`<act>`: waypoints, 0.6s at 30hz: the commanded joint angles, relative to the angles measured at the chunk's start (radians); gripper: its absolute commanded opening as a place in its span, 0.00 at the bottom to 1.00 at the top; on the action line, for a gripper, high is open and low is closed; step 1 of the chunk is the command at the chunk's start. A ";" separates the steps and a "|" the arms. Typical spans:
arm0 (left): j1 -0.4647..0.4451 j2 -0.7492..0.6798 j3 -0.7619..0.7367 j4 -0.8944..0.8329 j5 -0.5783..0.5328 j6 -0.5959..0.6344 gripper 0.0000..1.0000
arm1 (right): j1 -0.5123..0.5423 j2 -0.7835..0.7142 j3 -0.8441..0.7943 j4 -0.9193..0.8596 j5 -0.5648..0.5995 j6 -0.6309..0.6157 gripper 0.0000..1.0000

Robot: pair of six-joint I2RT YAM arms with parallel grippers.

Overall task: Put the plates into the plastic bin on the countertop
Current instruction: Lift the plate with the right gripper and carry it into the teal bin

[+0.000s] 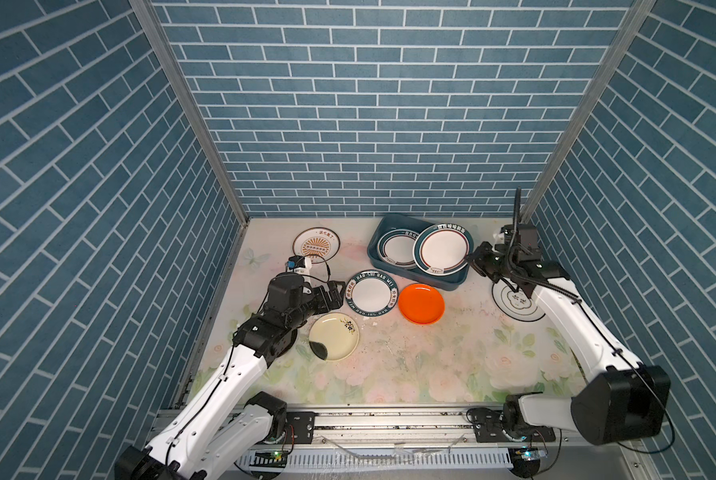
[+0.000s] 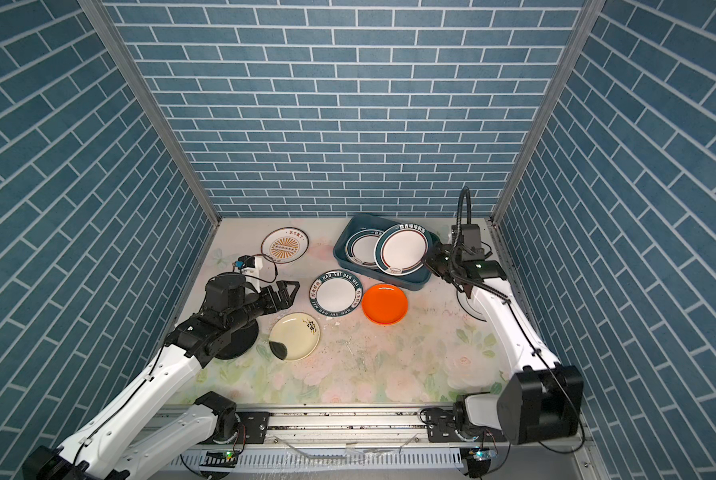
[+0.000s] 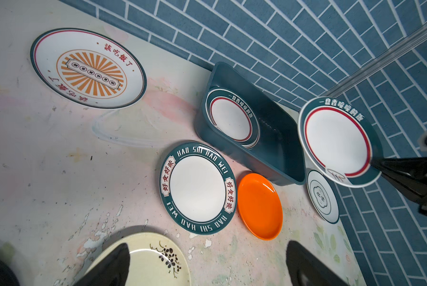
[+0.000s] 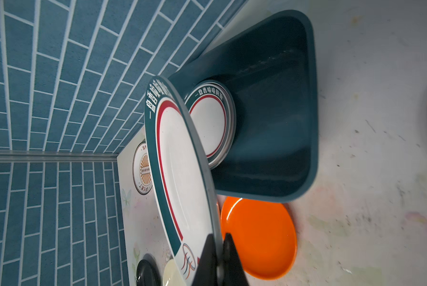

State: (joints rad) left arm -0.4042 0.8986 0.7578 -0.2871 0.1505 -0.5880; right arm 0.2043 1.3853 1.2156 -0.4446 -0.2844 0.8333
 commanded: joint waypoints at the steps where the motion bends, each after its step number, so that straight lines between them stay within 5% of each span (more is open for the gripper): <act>1: 0.000 0.021 0.061 -0.054 -0.017 0.043 1.00 | 0.024 0.112 0.107 0.107 0.016 -0.025 0.00; 18: 0.004 0.080 0.117 -0.087 -0.061 0.072 1.00 | 0.098 0.623 0.409 0.149 -0.007 0.012 0.00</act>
State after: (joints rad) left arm -0.4038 0.9939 0.8783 -0.3634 0.1116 -0.5194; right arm 0.2901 1.9923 1.5791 -0.3271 -0.2771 0.8326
